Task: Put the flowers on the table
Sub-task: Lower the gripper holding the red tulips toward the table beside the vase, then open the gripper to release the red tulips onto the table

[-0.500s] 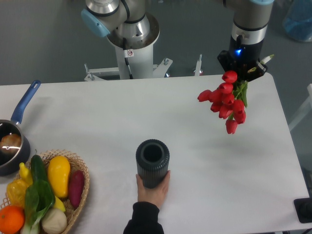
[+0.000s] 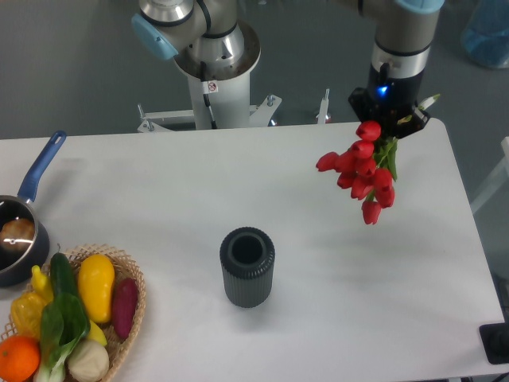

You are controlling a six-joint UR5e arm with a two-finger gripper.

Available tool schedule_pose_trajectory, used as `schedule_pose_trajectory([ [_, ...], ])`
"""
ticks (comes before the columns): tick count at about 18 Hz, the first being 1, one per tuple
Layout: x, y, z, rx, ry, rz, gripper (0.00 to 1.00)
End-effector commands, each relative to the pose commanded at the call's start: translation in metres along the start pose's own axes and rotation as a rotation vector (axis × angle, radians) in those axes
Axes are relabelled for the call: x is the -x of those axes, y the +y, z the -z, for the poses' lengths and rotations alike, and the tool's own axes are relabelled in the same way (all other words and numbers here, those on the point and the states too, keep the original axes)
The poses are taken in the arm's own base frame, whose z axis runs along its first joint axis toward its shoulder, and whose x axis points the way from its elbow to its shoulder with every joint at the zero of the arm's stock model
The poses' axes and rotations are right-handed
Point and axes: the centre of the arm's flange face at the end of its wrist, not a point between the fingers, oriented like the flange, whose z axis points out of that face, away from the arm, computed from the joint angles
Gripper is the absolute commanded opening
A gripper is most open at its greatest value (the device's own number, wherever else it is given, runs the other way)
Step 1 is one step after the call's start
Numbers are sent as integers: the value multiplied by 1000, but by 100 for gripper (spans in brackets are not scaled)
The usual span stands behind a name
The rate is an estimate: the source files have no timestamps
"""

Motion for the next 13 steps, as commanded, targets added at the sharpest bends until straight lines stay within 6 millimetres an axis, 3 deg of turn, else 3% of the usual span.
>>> schedule_pose_trajectory([
  [3, -9, -16, -9, 5, 12, 42, 12],
  [5, -9, -17, -13, 0, 6, 73, 24],
  [7, -14, -26, -18, -2, 14, 66, 50],
  [8, -17, -28, -21, -3, 23, 60, 59],
  [9, -18, -28, -24, -4, 23, 47, 100],
  [13, -17, -29, -25, -20, -22, 47, 100],
])
